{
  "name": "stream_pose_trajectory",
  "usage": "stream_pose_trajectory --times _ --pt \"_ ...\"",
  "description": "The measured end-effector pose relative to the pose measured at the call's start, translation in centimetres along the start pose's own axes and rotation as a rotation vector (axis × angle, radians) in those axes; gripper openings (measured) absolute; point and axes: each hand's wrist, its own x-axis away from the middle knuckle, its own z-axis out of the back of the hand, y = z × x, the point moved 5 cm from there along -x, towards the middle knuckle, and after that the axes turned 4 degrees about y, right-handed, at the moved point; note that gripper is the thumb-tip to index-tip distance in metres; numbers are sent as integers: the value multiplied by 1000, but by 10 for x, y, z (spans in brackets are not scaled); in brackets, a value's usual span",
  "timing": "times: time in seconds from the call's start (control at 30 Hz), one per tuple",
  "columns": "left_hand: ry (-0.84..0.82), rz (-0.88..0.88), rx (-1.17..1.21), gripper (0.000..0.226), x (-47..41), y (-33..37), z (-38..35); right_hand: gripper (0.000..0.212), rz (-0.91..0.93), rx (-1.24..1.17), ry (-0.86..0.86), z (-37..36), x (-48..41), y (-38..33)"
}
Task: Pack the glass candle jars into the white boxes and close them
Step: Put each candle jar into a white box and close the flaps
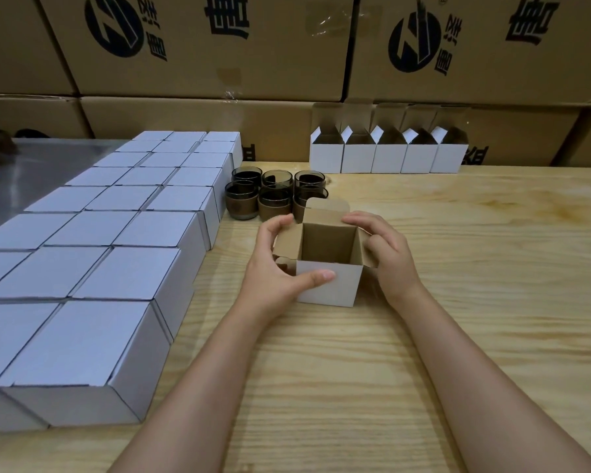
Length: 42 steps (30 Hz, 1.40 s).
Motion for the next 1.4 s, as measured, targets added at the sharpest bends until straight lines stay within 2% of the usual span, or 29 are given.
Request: stream_pose_trajectory --times 0.13,0.33,0.4,0.47,0.53,0.57,0.7,0.8,0.9,0.97,1.03,1.2,1.4 --pt "-116 32 70 117 -1 -3 -3 45 8 -107 -85 1 2 -5" --pt "-196 75 49 96 0 -9 -4 46 -74 -280 -164 -1 1 -4" --pt "-183 80 59 93 -2 -11 -3 43 -147 -462 -116 -3 -2 0" --pt "-147 62 37 91 -3 -11 0 37 -257 -577 40 -2 -11 10" --pt "-108 39 12 90 -3 -10 1 24 -329 -390 219 2 -23 21" --pt "-87 30 5 90 -3 -10 2 24 -315 -242 242 2 -31 24" --pt "3 25 -24 86 -6 -12 10 50 -201 244 -19 -16 -65 28" --pt "55 47 18 85 -9 -14 18 48 -157 457 -158 -31 -80 30" --pt "54 58 45 88 -10 -16 18 28 -119 464 -125 -36 -84 29" --pt "59 66 51 91 -11 -17 18 15 -105 386 -70 -35 -82 29" --pt "64 76 56 94 -12 -18 18 16 -114 298 -3 -32 -80 29" --pt "67 99 59 97 -14 -20 20 21 -126 338 99 -21 -76 31" --pt "50 102 101 110 -14 -18 19 24 -196 244 247 9 -67 32"
